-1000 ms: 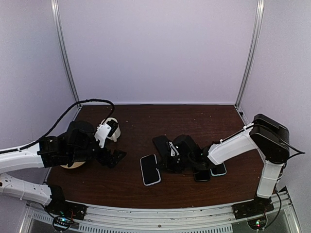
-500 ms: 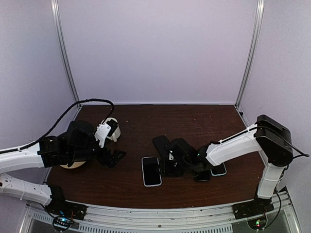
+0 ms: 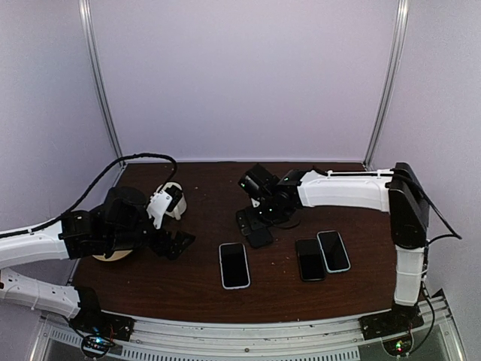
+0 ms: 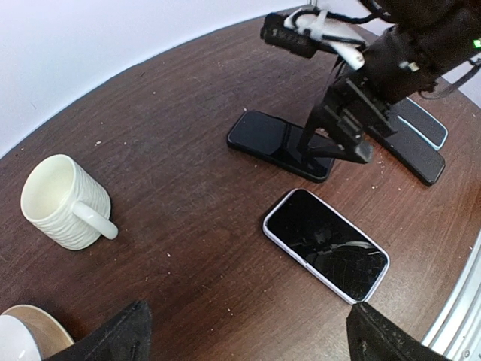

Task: Put the phone into the phone case
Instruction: Place the phone with the phone case at the corner of the board, then move the phone with the phone case to the center of the board.

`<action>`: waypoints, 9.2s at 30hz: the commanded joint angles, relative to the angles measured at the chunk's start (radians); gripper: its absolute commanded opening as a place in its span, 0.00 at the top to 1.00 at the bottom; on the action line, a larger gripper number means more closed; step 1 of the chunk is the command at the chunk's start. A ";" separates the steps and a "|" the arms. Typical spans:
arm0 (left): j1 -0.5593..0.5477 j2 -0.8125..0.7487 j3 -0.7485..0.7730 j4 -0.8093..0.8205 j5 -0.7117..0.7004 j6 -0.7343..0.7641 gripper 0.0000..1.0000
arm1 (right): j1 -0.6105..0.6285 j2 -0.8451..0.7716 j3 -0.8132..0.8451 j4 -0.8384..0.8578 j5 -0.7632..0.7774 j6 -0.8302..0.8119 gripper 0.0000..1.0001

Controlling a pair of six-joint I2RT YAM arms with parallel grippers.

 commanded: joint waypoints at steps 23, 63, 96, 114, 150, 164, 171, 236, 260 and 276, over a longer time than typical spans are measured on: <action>0.011 0.028 0.012 0.045 0.046 -0.006 0.06 | -0.087 0.363 0.294 -0.123 -0.046 -0.126 0.16; 0.013 0.449 0.070 0.017 0.145 -0.048 0.39 | 0.192 -0.109 -0.409 0.131 0.207 0.473 0.25; 0.032 0.879 0.324 0.052 0.111 0.061 0.46 | -0.190 -0.493 -0.718 -0.020 0.007 0.156 0.71; 0.030 0.778 0.300 0.025 0.117 0.070 0.45 | -0.398 -0.405 -0.676 -0.032 -0.072 -0.007 0.12; 0.030 0.797 0.295 0.035 0.146 0.070 0.46 | -0.416 -0.377 -0.671 -0.053 -0.150 -0.074 0.12; 0.029 0.786 0.289 0.036 0.149 0.069 0.46 | -0.451 -0.295 -0.644 -0.067 -0.129 -0.071 0.06; 0.030 0.783 0.286 0.039 0.151 0.069 0.46 | -0.454 -0.253 -0.638 -0.043 -0.228 -0.071 0.10; -0.018 0.871 0.305 0.089 0.294 0.050 0.50 | 0.035 -0.384 -0.487 -0.077 -0.062 0.218 0.30; -0.074 1.060 0.552 0.020 0.280 0.062 0.50 | -0.067 -0.676 -0.640 -0.198 0.022 0.178 0.27; -0.016 0.748 0.503 -0.135 0.141 0.146 0.44 | -0.101 -0.669 -0.648 -0.178 -0.066 0.135 0.23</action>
